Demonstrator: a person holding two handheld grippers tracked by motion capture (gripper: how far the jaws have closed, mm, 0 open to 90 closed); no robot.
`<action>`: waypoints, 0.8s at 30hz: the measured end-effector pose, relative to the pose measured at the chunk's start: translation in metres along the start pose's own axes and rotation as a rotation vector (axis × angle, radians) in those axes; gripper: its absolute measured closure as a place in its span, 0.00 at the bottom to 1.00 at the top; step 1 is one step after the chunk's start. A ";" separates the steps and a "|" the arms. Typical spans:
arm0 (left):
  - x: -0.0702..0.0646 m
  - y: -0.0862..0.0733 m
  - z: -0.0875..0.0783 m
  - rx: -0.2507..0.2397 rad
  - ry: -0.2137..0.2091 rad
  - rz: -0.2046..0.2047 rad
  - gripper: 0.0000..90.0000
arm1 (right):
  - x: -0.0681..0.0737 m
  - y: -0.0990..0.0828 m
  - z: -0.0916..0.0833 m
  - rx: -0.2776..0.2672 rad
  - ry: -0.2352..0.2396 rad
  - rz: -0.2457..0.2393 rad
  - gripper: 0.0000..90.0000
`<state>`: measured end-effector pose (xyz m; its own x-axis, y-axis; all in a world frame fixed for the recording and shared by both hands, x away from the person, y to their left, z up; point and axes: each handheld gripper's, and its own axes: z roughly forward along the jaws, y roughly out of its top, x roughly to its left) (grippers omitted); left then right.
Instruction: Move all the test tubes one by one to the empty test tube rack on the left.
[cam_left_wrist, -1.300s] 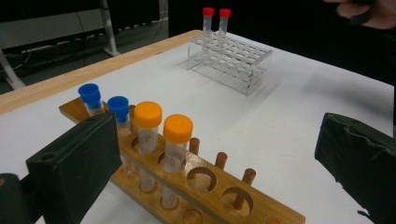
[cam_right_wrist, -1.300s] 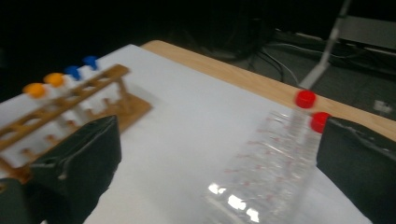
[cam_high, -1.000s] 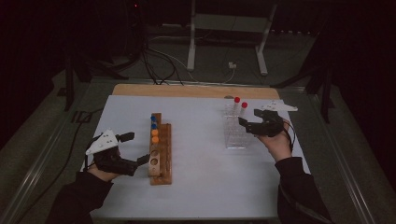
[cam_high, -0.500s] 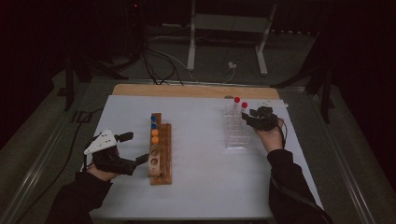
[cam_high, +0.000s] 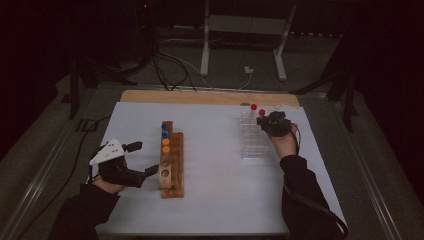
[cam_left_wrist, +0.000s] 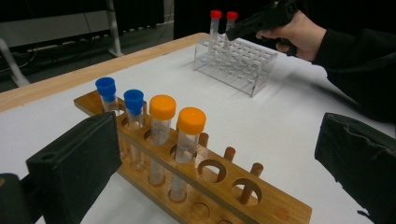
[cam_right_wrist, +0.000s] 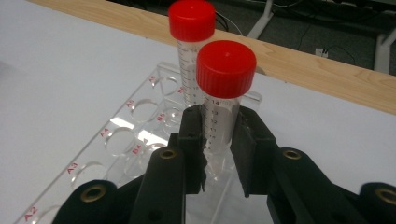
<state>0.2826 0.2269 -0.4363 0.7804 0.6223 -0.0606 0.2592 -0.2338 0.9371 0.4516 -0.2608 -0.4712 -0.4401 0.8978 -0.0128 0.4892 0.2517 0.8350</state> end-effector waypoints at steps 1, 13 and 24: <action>0.000 0.000 0.000 -0.001 0.002 0.000 0.01 | 0.000 0.000 0.000 0.003 -0.002 -0.002 0.83; -0.001 0.001 0.001 0.007 -0.009 -0.002 0.01 | 0.002 0.019 -0.020 -0.041 -0.009 -0.034 0.83; -0.003 0.005 0.002 0.005 -0.034 -0.014 0.01 | 0.009 0.038 -0.047 -0.091 -0.008 -0.068 0.84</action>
<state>0.2827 0.2224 -0.4317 0.7954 0.6000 -0.0856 0.2731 -0.2287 0.9344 0.4306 -0.2602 -0.4139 -0.4641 0.8827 -0.0747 0.3878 0.2783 0.8788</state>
